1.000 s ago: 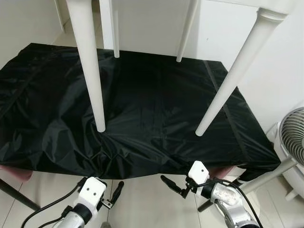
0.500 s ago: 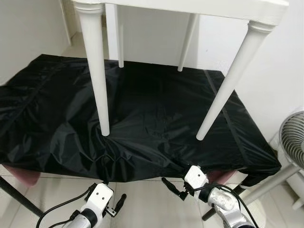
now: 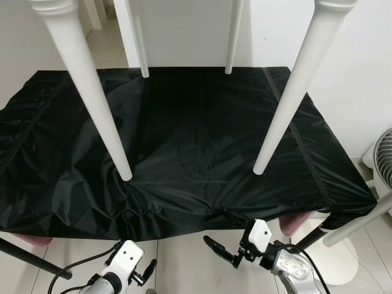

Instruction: Building children table

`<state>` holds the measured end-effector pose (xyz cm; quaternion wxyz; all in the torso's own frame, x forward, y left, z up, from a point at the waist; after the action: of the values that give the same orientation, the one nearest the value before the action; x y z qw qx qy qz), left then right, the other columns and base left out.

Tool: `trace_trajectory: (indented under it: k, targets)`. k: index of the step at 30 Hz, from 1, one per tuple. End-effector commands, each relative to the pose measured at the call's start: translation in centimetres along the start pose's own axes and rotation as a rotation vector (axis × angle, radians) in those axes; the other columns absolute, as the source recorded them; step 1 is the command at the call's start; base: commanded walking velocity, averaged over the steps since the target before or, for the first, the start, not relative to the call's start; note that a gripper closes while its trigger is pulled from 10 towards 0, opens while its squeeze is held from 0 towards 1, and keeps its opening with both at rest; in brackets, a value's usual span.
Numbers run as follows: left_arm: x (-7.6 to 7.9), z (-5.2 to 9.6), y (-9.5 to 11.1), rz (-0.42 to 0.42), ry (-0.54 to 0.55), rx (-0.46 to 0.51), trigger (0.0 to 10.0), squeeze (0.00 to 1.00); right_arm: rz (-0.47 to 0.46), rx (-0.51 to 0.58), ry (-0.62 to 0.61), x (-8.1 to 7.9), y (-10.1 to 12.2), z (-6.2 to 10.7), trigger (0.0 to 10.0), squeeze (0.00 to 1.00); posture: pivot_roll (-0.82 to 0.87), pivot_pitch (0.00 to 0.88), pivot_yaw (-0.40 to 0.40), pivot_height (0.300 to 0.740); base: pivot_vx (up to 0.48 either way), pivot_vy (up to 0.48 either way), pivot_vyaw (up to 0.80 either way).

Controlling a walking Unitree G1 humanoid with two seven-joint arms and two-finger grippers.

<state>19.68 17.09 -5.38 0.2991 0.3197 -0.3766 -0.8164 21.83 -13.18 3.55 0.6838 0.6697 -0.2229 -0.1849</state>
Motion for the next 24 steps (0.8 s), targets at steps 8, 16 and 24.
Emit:
trace_trajectory:
  k: [8,16,24]
  targets:
    - [0.3,0.9,-2.2,-0.019,-0.004,-0.128,10.0,0.0,-0.038,-0.033,0.06,-1.3,-0.9,0.2,10.0,0.0,0.07,0.042,0.102,0.74,0.0,0.0,0.0]
    - [-0.4,1.5,-3.0,-0.053,-0.036,-0.162,10.0,0.0,-0.076,-0.128,0.191,-2.6,-2.3,1.5,10.0,0.0,0.09,0.053,0.159,0.74,0.0,0.0,0.0]
    - [-1.2,1.3,-2.4,-0.077,-0.043,-0.132,10.0,0.0,-0.111,-0.22,0.206,-2.7,-3.9,2.5,10.0,0.0,0.1,0.051,0.168,0.74,0.0,0.0,0.0]
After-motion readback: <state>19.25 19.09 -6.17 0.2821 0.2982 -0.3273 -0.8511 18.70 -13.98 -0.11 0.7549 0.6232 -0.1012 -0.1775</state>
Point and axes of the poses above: a point about 5 cm out from each wrist's last joint towards the gripper, its own z axis pointing back from the gripper into the wrist, its own y axis along the axis of the wrist's last joint, x = y × z, the point moved 1 cm from there along -z, pointing out of the wrist towards the gripper, and after that the axes turned 9 degrees about -z, right-handed, at the moved point
